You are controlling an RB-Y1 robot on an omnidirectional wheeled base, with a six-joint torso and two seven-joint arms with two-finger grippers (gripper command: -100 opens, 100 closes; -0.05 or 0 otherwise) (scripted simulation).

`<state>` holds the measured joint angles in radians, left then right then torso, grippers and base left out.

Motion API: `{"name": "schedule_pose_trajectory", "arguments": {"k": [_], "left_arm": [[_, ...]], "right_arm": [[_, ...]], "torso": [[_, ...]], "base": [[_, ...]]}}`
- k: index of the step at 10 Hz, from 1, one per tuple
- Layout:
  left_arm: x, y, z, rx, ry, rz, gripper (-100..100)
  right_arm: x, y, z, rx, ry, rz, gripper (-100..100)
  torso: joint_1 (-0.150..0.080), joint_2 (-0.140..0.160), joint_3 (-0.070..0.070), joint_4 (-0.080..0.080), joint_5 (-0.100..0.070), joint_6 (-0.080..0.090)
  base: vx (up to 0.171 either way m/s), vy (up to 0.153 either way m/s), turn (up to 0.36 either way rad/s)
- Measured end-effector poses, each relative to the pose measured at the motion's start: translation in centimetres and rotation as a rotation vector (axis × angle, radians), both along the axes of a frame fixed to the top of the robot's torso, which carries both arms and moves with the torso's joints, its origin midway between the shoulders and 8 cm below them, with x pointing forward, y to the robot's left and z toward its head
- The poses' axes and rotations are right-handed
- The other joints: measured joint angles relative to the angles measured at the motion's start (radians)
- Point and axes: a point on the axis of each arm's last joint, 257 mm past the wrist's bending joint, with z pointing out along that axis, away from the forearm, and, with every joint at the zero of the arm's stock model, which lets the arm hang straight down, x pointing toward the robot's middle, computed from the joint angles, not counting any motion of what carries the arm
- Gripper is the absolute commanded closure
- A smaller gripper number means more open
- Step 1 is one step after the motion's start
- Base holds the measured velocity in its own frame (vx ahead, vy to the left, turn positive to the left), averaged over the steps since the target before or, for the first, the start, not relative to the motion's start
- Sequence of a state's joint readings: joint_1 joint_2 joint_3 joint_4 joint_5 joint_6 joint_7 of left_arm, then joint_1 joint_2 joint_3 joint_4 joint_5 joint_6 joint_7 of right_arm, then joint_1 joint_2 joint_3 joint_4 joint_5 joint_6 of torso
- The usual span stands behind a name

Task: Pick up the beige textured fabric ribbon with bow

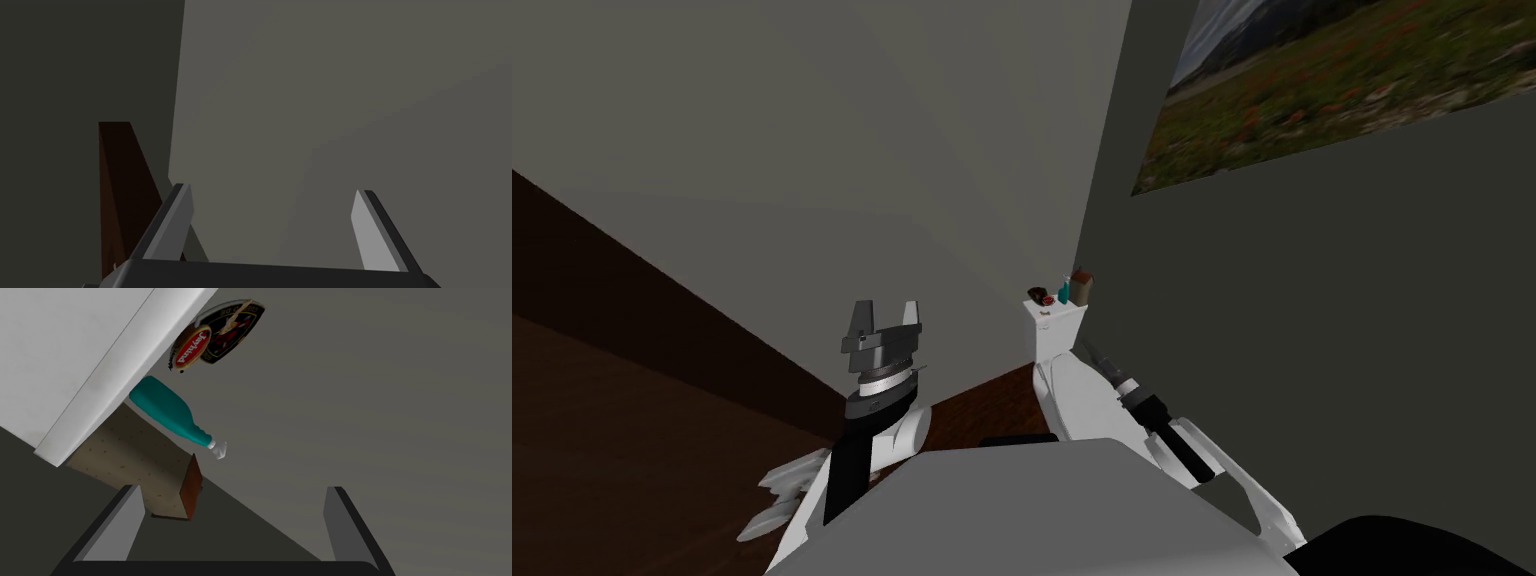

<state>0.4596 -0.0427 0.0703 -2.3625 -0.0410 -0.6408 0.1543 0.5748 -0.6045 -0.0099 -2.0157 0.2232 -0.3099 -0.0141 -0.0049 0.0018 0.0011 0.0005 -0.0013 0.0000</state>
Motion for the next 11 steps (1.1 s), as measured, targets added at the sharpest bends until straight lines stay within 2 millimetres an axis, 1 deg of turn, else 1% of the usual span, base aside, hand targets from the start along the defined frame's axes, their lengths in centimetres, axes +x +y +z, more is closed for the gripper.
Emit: {"name": "schedule_pose_trajectory", "arguments": {"k": [3, 5, 6, 7, 8, 9, 10, 11], "left_arm": [[0.0, 0.0, 0.0, 0.0, 0.0, 0.0, 0], [0.0, 0.0, 0.0, 0.0, 0.0, 0.0, 0], [0.0, 0.0, 0.0, 0.0, 0.0, 0.0, 0], [0.0, 0.0, 0.0, 0.0, 0.0, 0.0, 0], [0.0, 0.0, 0.0, 0.0, 0.0, 0.0, 0], [0.0, 0.0, 0.0, 0.0, 0.0, 0.0, 0], [0.0, 0.0, 0.0, 0.0, 0.0, 0.0, 0], [0.0, 0.0, 0.0, 0.0, 0.0, 0.0, 0]], "right_arm": [[0.2, -1.4, -2.0, -0.116, 0.062, 0.02, -100], [-0.2, -2.4, -3.6, -0.199, 0.108, 0.032, -100], [-0.4, -3.3, -4.8, -0.245, 0.135, 0.036, -100], [-0.5, -3.8, -5.3, -0.282, 0.151, 0.045, -100], [-0.8, -4.7, -6.3, -0.325, 0.177, 0.048, -100], [-0.9, -5.2, -6.6, -0.361, 0.192, 0.055, -100], [-0.9, -5.5, -6.6, -0.379, 0.198, 0.061, -100], [-0.9, -6.0, -7.1, -0.421, 0.219, 0.067, -100]], "torso": [[0.001, -0.001, 0.0, 0.0, 0.0, 0.0], [0.001, -0.001, -0.001, 0.0, 0.0, 0.0], [0.0, -0.001, -0.001, 0.0, 0.0, 0.0], [0.001, -0.002, -0.001, 0.0, 0.0, 0.0], [0.0, -0.003, -0.002, -0.001, 0.0, 0.0], [0.001, -0.004, -0.002, -0.001, 0.0, 0.0], [0.004, -0.004, -0.002, -0.001, 0.001, 0.001], [0.003, -0.005, -0.003, -0.001, 0.001, 0.0]], "base": [[-0.055, -0.058, 0.185], [-0.044, -0.048, 0.151], [-0.04, -0.042, 0.134], [-0.01, -0.056, 0.26], [-0.016, -0.038, 0.124], [0.0, 0.0, 0.0], [-0.002, -0.008, 0.224], [-0.009, -0.033, 0.126]]}}
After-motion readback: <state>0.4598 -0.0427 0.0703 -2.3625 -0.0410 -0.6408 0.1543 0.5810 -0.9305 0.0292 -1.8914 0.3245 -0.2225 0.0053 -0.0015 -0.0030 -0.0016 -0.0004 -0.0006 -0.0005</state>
